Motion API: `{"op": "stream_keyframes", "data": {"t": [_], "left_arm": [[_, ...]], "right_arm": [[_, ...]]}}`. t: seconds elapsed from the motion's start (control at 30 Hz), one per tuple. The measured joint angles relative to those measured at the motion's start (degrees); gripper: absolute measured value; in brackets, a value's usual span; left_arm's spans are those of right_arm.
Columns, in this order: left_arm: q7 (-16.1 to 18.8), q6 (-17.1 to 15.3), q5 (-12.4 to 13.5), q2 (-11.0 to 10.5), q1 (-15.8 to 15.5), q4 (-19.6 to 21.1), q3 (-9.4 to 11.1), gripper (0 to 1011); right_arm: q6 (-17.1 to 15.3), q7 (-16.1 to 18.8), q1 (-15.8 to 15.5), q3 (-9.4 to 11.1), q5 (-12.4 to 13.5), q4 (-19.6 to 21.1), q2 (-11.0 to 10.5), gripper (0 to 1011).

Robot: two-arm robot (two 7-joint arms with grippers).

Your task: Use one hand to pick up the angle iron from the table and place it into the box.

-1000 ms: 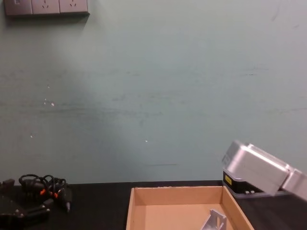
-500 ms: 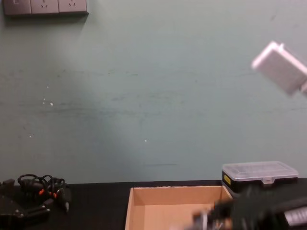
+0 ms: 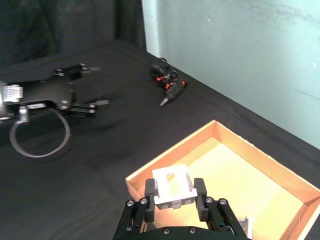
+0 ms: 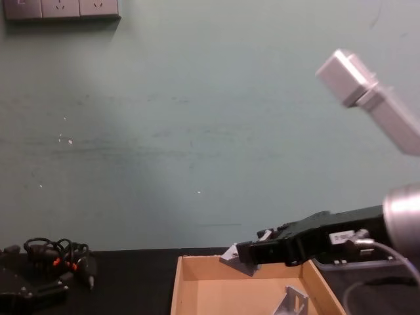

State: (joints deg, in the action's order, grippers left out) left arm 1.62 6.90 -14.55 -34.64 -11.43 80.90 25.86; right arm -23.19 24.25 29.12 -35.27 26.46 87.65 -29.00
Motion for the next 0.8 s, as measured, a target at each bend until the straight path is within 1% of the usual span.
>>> {"op": "stream_keyframes", "data": {"t": [0.07, 0.1, 0.13, 0.17, 0.23, 0.27, 0.5, 0.67, 0.8], "left_arm": [[0.00, 0.00, 0.00, 0.00, 0.00, 0.00, 0.00, 1000], [0.00, 0.00, 0.00, 0.00, 0.00, 0.00, 0.00, 1000], [0.00, 0.00, 0.00, 0.00, 0.00, 0.00, 0.00, 1000], [0.00, 0.00, 0.00, 0.00, 0.00, 0.00, 0.00, 1000], [0.00, 0.00, 0.00, 0.00, 0.00, 0.00, 0.00, 1000], [0.00, 0.00, 0.00, 0.00, 0.00, 0.00, 0.00, 1000], [0.00, 0.00, 0.00, 0.00, 0.00, 0.00, 0.00, 1000], [0.00, 0.00, 0.00, 0.00, 0.00, 0.00, 0.00, 1000], [0.00, 0.00, 0.00, 0.00, 0.00, 0.00, 0.00, 1000]], "right_arm": [[-0.15, 0.02, 1.10, -0.39, -0.55, -2.16, 1.24, 461], [-0.27, 0.11, 2.06, -0.80, -1.11, -4.12, 2.32, 461], [-0.34, 0.14, 2.49, -0.97, -1.40, -5.09, 2.81, 461], [-0.37, 0.24, 3.31, -1.28, -1.83, -6.93, 3.80, 461], [-0.40, 0.46, 4.13, -1.66, -2.36, -8.98, 4.81, 461], [-0.41, 0.66, 4.87, -2.01, -2.88, -10.80, 5.74, 461], [-0.47, 1.52, 7.04, -3.21, -4.91, -17.84, 8.92, 461], [-0.43, 1.97, 7.52, -3.39, -5.81, -20.17, 10.05, 461], [-0.40, 2.23, 7.60, -3.34, -6.34, -21.01, 10.65, 461]]}}
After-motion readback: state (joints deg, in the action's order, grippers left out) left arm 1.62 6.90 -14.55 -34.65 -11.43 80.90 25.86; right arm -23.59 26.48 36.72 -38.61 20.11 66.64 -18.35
